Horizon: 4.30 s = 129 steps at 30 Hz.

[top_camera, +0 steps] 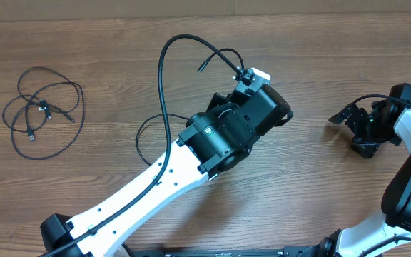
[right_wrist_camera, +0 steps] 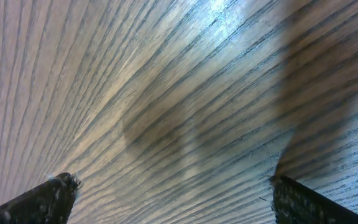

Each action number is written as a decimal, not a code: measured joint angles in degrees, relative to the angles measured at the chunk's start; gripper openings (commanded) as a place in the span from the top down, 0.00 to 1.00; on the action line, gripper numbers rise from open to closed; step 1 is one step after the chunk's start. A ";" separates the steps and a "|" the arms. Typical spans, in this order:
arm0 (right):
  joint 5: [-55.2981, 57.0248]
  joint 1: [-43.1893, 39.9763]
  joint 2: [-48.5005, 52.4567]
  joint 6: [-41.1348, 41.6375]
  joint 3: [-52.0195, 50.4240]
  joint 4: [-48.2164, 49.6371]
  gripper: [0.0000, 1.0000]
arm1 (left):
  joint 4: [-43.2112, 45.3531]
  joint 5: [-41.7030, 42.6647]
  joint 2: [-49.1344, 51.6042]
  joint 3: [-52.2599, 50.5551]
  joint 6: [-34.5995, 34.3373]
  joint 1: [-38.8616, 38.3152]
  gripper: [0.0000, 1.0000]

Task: Untangle cables

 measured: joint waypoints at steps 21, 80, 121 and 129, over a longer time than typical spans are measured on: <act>0.02 0.00 -0.02 -0.02 0.00 0.00 0.00 | 3.21 11.41 18.53 -0.02 -4.46 6.19 0.71; 0.00 0.00 -0.02 0.02 0.00 -0.02 0.00 | 16.90 34.10 18.53 -23.28 -10.71 7.34 0.28; 0.00 0.00 0.00 -0.02 0.00 -0.02 0.00 | 14.25 33.22 18.40 -24.17 -10.78 7.37 0.29; 0.00 0.00 -0.02 0.00 0.00 -0.02 0.00 | 11.39 33.20 18.40 -24.17 -9.57 7.37 0.42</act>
